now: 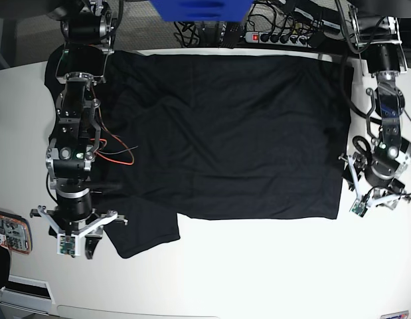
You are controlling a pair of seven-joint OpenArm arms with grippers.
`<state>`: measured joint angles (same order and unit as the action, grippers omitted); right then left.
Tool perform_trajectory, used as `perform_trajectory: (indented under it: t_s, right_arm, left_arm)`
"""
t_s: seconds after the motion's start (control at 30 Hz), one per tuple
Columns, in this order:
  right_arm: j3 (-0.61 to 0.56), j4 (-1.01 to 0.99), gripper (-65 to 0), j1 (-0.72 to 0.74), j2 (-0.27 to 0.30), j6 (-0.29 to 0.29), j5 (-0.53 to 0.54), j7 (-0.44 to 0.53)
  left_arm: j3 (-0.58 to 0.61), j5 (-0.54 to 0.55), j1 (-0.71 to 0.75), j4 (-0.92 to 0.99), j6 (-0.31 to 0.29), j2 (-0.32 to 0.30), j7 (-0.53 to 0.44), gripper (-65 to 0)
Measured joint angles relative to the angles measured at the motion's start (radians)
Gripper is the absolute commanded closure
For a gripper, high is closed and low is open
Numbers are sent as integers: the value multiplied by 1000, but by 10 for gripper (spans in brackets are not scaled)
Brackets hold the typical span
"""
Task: Fold the T-shirt properly
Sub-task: 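Move both grippers back out to the shirt's side edges, then grasp the shirt's side edges with both grippers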
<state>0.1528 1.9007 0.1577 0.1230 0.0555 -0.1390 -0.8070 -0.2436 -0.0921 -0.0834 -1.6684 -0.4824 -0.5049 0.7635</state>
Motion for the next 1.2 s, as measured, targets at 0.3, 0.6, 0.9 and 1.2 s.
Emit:
perform_trajectory:
  t_s: [0.3,0.6,0.9,1.2]
  right_arm:
    - [-120,18,-196,-246,-3,-7,9,-19]
    - [-157,35,-196,-272,-1,-3,3,-5]
    - [-158,38,-196,-262,-1,0,-1,8]
    - [-159,38,-196,-261,-1,0,-1,11]
  left_arm:
    - [82,208,-234,253,-4,0,80,-393]
    - [50,317,-339,413,0,-13,148,-393]
    - [46,415,-378,709,8,-37,40,-393]
    - [120,415,-378,898,11,-21,-121,-393]
